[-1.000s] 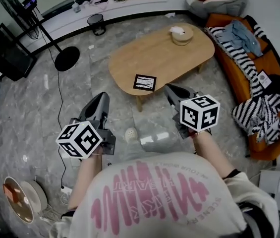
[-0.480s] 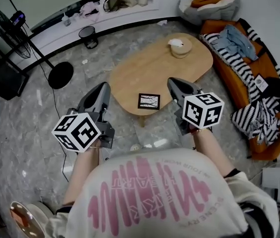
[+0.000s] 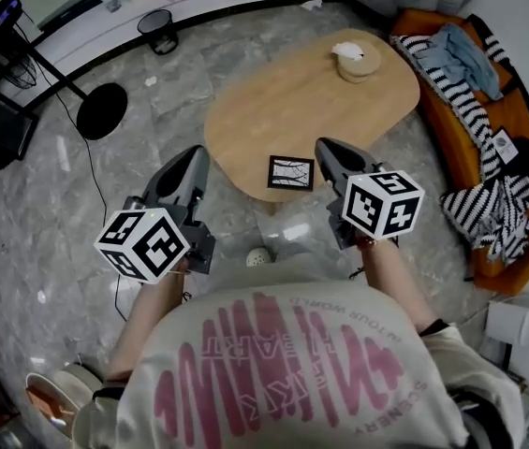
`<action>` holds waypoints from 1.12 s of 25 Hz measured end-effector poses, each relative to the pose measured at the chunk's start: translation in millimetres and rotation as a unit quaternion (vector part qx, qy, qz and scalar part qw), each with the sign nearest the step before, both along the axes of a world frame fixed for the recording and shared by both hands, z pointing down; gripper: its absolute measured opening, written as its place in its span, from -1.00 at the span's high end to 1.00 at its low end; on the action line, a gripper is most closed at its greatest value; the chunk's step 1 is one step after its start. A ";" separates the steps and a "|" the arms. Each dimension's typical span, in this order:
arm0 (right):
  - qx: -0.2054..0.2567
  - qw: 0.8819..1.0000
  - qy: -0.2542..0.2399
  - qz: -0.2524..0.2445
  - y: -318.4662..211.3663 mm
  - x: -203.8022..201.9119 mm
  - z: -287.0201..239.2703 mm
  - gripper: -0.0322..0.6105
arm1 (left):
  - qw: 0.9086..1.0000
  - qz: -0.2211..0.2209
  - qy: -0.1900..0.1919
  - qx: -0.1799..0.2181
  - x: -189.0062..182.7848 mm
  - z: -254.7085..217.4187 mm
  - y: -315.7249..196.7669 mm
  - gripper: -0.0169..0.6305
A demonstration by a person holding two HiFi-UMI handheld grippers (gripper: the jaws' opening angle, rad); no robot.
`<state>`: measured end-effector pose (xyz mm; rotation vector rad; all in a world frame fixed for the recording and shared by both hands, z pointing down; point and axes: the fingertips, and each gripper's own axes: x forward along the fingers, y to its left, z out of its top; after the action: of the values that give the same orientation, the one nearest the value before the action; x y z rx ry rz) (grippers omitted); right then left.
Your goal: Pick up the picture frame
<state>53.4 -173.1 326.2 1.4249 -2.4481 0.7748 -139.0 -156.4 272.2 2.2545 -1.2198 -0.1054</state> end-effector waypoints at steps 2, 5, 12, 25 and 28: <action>-0.027 1.000 0.002 0.002 -8.8 0.0 24.7 0.89 | 1.000 0.003 0.005 -0.030 2.9 30.3 -2.4 0.93; -0.073 0.997 -0.005 0.006 -17.7 -0.4 69.1 0.89 | 0.996 0.008 0.005 -0.085 12.1 84.4 -1.6 0.94; -0.155 0.988 -0.020 -0.001 -24.0 5.4 185.3 0.89 | 0.981 0.039 -0.033 -0.189 41.6 204.5 16.8 0.94; -0.221 0.974 -0.024 -0.050 -24.2 7.3 357.4 0.88 | 0.958 0.017 -0.023 -0.287 72.1 401.9 33.0 0.94; -0.202 0.976 0.006 -0.079 -24.6 0.4 362.0 0.88 | 0.957 0.021 -0.022 -0.287 74.9 417.1 27.9 0.93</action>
<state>53.8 -197.7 688.1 1.0672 -2.1934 1.1394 -64.2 -128.5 689.2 1.7757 -1.0538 0.2843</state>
